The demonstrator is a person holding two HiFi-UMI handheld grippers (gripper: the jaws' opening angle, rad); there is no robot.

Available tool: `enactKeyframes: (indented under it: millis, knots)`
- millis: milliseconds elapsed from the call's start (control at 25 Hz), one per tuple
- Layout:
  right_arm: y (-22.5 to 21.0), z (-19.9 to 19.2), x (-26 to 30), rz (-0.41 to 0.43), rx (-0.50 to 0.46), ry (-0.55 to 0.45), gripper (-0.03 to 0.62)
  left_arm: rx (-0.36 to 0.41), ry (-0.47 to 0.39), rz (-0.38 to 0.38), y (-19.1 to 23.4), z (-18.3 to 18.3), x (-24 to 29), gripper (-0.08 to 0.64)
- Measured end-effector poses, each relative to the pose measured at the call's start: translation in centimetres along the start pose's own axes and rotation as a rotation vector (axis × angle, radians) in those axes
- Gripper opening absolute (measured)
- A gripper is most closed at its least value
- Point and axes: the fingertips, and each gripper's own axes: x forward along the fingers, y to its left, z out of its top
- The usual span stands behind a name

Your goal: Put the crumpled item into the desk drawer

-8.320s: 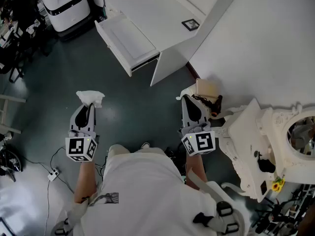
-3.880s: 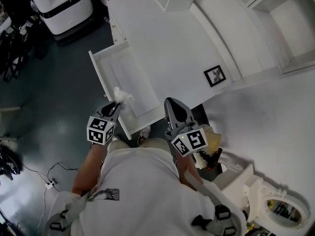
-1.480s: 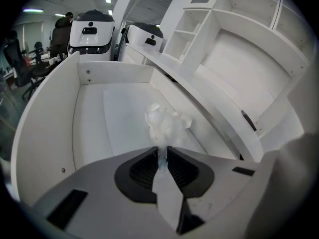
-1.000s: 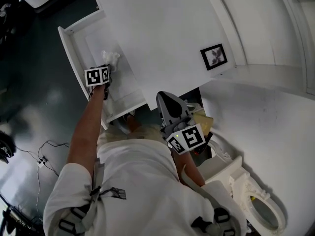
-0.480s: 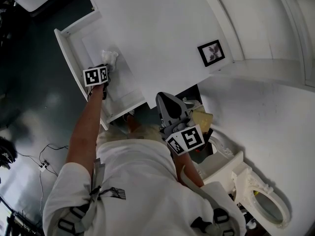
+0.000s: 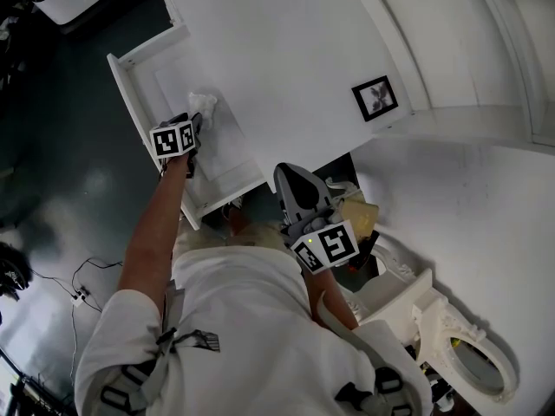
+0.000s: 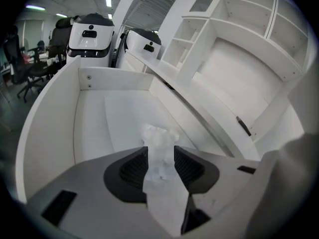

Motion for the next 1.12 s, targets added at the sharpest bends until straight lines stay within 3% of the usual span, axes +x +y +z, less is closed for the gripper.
enactKeyframes:
  millis: [240,560,920,1120]
  knots:
    - [2.4,1.1,0.7,0.016,-0.02,-0.031,0.011,0.012,-0.059,-0.057,-1.3,1.2,-2.0,0.175]
    - [5.6,2.5,0.5,0.022,-0.047,-0.071,0.011,0.097,-0.143,-0.092,-2.3,3.8,-6.3,0.218]
    - [10.1,3.6,0.8,0.052,-0.086,-0.104,0.011,0.101,-0.308,-0.133,-2.7,7.8,-13.2,0.259]
    - [12.3,4.6,0.3,0.055,-0.113,-0.12,0.011,0.141,-0.395,-0.125,-2.2,9.3,-18.0,0.264]
